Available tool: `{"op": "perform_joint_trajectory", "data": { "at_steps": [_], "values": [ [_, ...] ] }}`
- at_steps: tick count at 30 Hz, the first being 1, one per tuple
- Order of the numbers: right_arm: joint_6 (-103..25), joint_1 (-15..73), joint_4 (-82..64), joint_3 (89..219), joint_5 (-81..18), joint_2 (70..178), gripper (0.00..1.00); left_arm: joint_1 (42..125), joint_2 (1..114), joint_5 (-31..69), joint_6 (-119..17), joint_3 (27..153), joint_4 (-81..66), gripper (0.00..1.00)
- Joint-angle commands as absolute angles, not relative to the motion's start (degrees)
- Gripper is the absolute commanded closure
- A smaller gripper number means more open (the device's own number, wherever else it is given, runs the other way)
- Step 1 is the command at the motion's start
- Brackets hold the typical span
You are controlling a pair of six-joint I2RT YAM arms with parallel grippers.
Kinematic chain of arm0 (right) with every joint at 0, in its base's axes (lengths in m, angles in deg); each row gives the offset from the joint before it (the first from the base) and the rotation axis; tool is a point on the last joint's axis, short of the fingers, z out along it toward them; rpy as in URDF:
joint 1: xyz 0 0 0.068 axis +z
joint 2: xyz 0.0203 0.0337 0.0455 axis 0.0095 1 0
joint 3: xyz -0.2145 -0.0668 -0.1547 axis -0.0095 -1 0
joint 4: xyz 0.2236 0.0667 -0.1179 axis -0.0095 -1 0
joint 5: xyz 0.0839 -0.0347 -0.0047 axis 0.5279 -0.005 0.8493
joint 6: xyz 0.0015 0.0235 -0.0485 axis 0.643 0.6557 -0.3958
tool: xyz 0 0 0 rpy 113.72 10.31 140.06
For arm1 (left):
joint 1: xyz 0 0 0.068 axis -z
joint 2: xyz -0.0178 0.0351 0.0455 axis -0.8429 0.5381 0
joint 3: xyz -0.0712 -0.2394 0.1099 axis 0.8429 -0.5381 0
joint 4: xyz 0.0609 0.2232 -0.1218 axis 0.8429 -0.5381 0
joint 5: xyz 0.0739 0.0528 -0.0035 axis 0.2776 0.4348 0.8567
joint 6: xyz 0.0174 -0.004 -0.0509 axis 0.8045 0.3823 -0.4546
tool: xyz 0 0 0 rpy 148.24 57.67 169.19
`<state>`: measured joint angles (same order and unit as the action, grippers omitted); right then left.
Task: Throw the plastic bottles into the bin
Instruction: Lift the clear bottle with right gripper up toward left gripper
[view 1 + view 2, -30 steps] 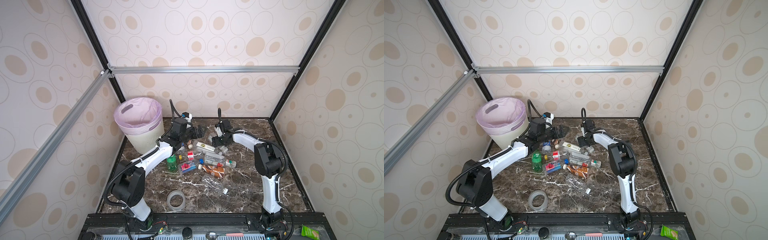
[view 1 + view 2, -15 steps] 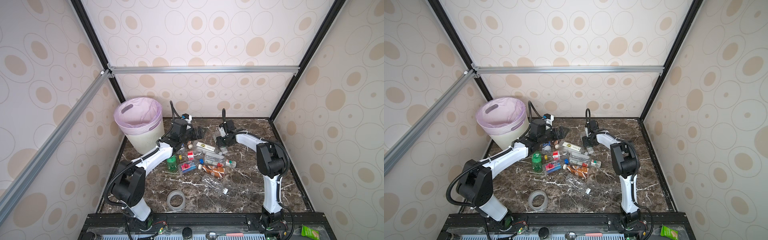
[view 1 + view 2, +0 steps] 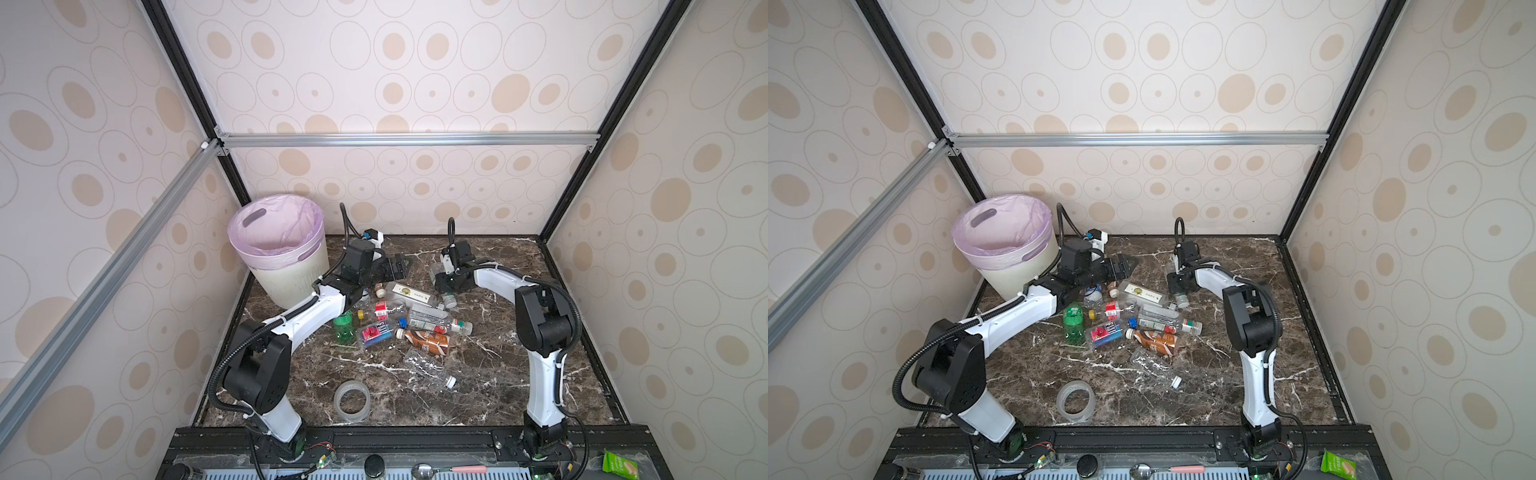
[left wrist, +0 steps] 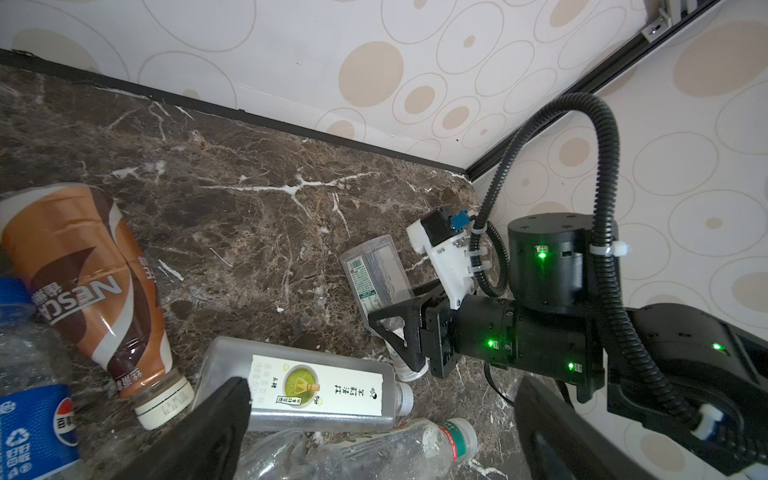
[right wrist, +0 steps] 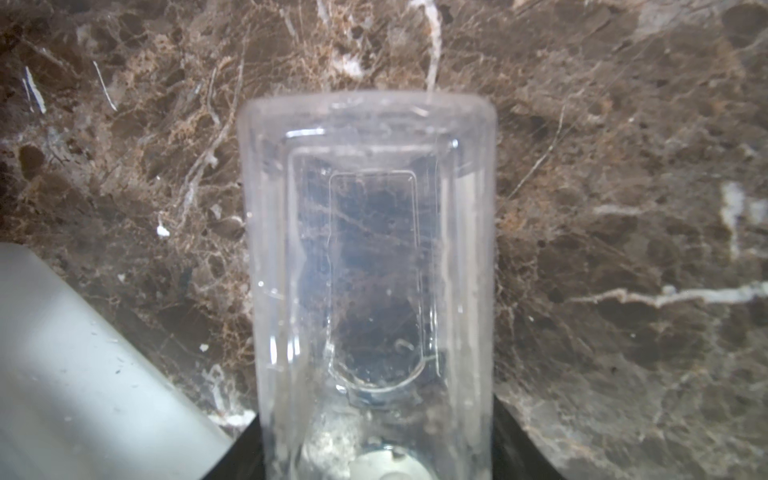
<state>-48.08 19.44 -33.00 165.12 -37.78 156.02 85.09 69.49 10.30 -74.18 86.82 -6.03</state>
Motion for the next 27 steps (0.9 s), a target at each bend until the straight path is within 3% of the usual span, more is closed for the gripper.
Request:
{"op": "perform_joint_trajectory", "data": {
  "at_steps": [1, 16, 27],
  "values": [
    [-47.7, 19.4, -35.4, 163.0, -37.8, 151.2, 0.43, 84.8, 70.3, 7.2, -77.7, 88.2, -4.3, 0.01],
    [-43.2, 21.5, -31.6, 157.8, -31.5, 132.3, 0.45, 84.7, 76.3, -1.8, -88.1, 95.2, 6.1, 0.01],
    [-42.1, 27.2, -29.2, 158.0, -29.6, 130.9, 0.45, 85.0, 77.5, -2.0, -87.3, 95.8, 6.5, 0.01]
  ]
}}
